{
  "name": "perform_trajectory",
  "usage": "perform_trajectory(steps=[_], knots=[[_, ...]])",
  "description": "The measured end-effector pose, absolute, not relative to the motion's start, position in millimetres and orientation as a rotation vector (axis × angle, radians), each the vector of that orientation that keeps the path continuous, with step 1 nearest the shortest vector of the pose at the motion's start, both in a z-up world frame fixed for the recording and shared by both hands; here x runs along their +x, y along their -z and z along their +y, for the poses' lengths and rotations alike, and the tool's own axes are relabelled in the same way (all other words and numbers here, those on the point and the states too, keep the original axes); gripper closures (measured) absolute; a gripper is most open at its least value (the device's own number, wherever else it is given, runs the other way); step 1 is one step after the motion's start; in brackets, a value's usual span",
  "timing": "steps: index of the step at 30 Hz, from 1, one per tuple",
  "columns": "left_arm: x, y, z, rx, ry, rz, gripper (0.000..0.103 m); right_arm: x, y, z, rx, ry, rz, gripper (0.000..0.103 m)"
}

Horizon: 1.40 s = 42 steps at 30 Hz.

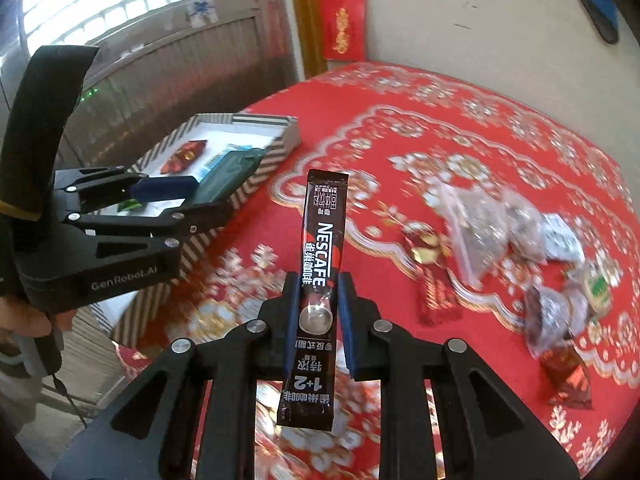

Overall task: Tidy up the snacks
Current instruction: 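Carry the green packet and Nescafe stick into the white tray and open both tools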

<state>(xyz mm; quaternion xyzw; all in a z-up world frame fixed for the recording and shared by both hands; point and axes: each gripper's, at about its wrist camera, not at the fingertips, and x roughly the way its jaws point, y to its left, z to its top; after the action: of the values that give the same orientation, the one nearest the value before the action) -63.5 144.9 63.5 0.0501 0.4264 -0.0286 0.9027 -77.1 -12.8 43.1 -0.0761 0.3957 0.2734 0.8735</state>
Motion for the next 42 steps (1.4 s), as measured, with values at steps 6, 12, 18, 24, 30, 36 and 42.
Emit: perform_trajectory(steps=[6,12,18,24,30,36,42], knots=[[-69.9,-65.1,174.1,0.07,0.01,0.876,0.057,-76.9,-47.0,17.5,-0.187,-0.613,0.824,0.085],[-75.3,-64.0,203.0,0.03,-0.036,0.874,0.057,-77.1,-46.6,41.9,-0.205,-0.649,0.834,0.085],[-80.5,-58.0,226.7,0.002,-0.076,0.88,0.057,-75.8,-45.1,66.2,-0.222,-0.682,0.842,0.085],[-84.0,-52.6,252.1,-0.029,-0.118,0.888,0.057,-70.9,-46.5,87.8,-0.235,-0.705,0.846,0.085],[-87.3,-45.7,271.9,-0.05,-0.153,0.901,0.057,-65.8,-46.8,110.0,-0.25,-0.738,0.854,0.085],[-88.3,-39.7,284.7,-0.069,-0.175,0.911,0.057,-59.6,-46.4,133.0,-0.259,-0.772,0.866,0.085],[-88.7,-33.8,294.4,-0.078,-0.194,0.919,0.057,-54.2,-44.7,155.8,-0.27,-0.799,0.878,0.085]])
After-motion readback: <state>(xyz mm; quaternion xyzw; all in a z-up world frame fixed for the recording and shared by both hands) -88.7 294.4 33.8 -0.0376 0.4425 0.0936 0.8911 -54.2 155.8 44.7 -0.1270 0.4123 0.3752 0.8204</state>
